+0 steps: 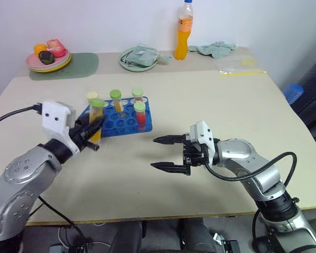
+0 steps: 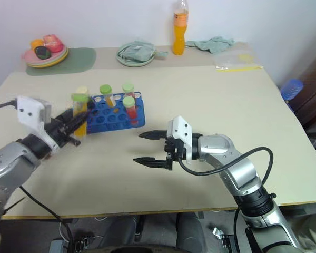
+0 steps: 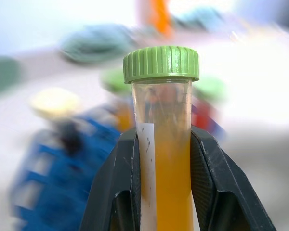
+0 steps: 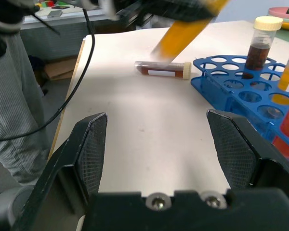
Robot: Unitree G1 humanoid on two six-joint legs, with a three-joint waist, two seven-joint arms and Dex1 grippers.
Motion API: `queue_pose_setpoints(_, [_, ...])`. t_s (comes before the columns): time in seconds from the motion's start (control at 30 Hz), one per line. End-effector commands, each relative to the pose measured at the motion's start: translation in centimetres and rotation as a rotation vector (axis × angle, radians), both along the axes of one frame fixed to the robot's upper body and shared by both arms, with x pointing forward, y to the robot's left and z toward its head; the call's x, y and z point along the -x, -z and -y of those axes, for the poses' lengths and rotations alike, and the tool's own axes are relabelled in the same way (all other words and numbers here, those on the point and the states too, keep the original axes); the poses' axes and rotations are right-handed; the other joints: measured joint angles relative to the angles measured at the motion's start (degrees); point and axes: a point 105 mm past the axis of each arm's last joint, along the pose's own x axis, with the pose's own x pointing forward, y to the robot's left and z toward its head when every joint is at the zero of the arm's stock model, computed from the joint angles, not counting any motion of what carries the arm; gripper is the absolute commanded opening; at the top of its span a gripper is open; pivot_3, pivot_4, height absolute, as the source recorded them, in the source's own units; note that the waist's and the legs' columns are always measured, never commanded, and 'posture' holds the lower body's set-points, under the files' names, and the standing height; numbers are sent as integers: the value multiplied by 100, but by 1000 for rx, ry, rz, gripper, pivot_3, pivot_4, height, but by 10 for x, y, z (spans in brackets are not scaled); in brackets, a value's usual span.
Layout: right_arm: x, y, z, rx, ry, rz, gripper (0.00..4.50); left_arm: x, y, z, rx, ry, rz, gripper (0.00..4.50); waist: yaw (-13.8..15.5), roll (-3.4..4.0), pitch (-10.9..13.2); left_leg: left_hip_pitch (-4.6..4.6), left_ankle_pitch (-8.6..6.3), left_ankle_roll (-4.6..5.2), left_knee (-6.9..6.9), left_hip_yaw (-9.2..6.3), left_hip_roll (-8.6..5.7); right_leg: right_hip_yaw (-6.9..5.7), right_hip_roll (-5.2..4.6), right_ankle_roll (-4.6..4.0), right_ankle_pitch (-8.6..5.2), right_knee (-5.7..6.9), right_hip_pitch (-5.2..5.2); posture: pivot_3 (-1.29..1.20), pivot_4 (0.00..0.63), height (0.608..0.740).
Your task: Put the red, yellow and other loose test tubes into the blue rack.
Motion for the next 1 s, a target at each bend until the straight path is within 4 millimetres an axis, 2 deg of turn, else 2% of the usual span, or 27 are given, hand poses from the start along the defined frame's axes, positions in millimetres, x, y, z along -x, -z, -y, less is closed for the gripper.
queue_pose_setpoints(0.03, [-3, -6, 2, -33, 32, 24, 3644, -11, -12, 13, -64, -120, 242, 905, 4, -1, -2, 1, -1, 2, 1, -4, -5, -3, -2, 3, 2, -8, 8, 0, 150, 740])
queue_pose_setpoints(0.1, [-4, -5, 2, -37, 41, 24, 3644, -18, -3, 26, -80, -138, 297, 905, -13, -2, -4, 0, -4, 7, 0, -2, -12, 0, -5, 22, 13, -20, 11, 0, 150, 740])
queue_pose_setpoints(0.17, [-5, -5, 2, -40, 49, 28, 3644, -25, 4, 30, -38, -193, 331, 905, -25, -2, -4, 0, -5, 9, -1, -1, -13, 1, -4, 25, 15, -23, 9, 0, 150, 740])
queue_pose_setpoints(0.27, [-6, -5, 3, -40, 68, 31, 3644, -33, 17, 40, -94, -223, 374, 905, -34, -2, -4, 0, -5, 9, -3, -4, -9, 1, 0, 25, 15, -20, 3, 0, 150, 740])
queue_pose_setpoints(0.33, [-7, -6, 4, -40, 84, 36, 3644, -41, 25, 43, -68, -247, 387, 905, -20, -1, -5, 1, -5, 9, -2, -3, -9, -1, 3, 25, 15, -18, 4, 0, 150, 740])
queue_pose_setpoints(0.63, [-7, -5, 6, -38, 102, 36, 3644, -64, 35, 59, -21, -204, 385, 905, -25, -3, -5, 0, -5, 10, 5, -5, -12, -6, 1, 29, 17, -17, 9, 0, 150, 740])
queue_pose_setpoints(0.77, [-7, -4, 7, -37, 107, 34, 3644, -70, 38, 59, -36, -213, 363, 905, -41, -3, -5, 0, -4, 10, 5, -6, -12, -6, 2, 30, 16, -3, 3, 0, 150, 740])
queue_pose_setpoints(1.0, [-6, -3, 6, -39, 106, 28, 3644, -65, 43, 54, -26, -223, 339, 905, -31, -3, -5, 0, -4, 10, 9, -6, -12, -6, 2, 30, 16, 0, 4, 0, 150, 740])
